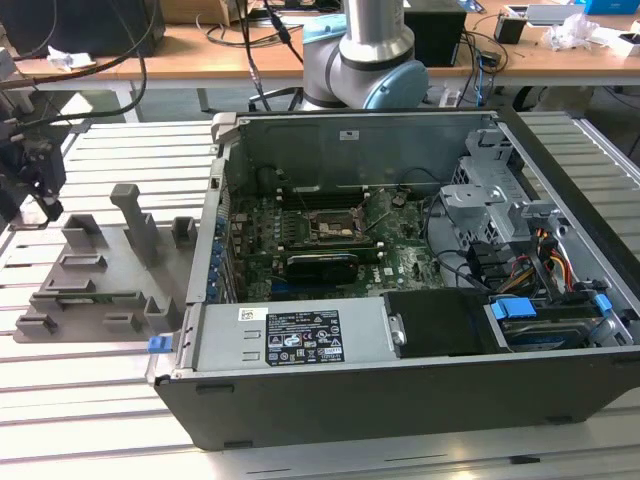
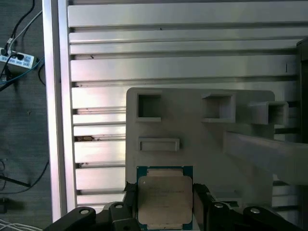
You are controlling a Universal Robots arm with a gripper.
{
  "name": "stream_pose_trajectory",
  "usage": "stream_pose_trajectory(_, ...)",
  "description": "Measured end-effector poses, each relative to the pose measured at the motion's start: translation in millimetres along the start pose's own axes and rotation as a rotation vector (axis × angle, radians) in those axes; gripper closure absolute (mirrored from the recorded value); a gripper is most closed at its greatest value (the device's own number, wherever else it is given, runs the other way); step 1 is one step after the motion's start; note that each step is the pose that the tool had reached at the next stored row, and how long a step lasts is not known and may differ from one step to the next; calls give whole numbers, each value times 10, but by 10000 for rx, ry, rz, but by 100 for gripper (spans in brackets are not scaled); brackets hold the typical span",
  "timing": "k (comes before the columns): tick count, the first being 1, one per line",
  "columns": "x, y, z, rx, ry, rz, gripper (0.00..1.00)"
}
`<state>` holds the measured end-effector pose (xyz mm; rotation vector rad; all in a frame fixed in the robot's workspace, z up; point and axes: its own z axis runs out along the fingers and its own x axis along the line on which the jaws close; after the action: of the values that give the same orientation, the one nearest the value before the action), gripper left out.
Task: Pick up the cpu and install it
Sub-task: 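Pick up the cpu and move it towards the insertion slot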
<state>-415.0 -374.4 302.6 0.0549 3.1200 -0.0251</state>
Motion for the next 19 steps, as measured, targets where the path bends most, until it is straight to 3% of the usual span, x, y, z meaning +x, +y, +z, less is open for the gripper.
stream_pose_trajectory(11, -6, -5, -304, 1, 1, 0, 46)
stream_pose_trajectory(19, -10, -7, -464, 0, 0, -1, 46)
